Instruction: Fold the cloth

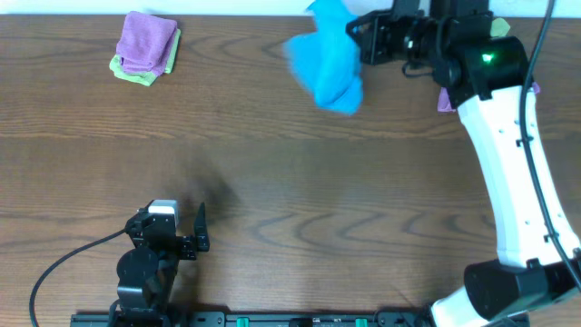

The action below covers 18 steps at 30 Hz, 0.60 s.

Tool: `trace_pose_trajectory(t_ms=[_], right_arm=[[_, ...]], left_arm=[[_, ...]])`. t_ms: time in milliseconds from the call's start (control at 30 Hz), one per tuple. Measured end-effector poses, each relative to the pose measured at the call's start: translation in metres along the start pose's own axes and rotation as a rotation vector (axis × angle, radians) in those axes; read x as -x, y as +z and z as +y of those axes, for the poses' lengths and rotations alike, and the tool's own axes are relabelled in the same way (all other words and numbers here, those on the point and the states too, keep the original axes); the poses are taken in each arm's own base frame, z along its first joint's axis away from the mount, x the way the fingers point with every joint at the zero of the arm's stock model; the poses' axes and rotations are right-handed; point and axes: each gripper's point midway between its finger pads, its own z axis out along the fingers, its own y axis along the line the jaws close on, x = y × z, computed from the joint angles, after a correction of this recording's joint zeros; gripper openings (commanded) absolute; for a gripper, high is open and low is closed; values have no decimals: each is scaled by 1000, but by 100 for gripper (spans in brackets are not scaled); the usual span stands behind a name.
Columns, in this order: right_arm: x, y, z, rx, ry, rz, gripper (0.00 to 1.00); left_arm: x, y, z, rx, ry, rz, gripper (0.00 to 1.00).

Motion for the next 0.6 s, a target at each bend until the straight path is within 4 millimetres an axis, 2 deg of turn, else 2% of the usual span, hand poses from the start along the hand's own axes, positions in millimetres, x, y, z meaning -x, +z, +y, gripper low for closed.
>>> trace_pose_trajectory(t_ms=[33,67,100,167,200,333,433,533,600], right_arm=[[-6,-3,-7,-47,13,24,24],[-15,-7,-20,-117,33,55,65],[-22,-10,-33,-175,50,82,88],[-37,-18,-61,-287,85,134,89],[-44,-20,-73,-329,100,155,94],[-64,-18,-104,-422,123,223,96],[-90,-3,-119,-445,119,297,95],[-119,20,-133,-437,104,369,91],[-139,38,-139,-416,94,406,84]], left_arm=[[0,0,0,0,0,0,95],[0,0,0,0,0,0,95],[0,0,0,0,0,0,95],[0,0,0,0,0,0,95],[0,0,0,0,0,0,95],[0,0,0,0,0,0,95],[0,0,0,0,0,0,95],[0,0,0,0,0,0,95],[0,0,0,0,0,0,95]])
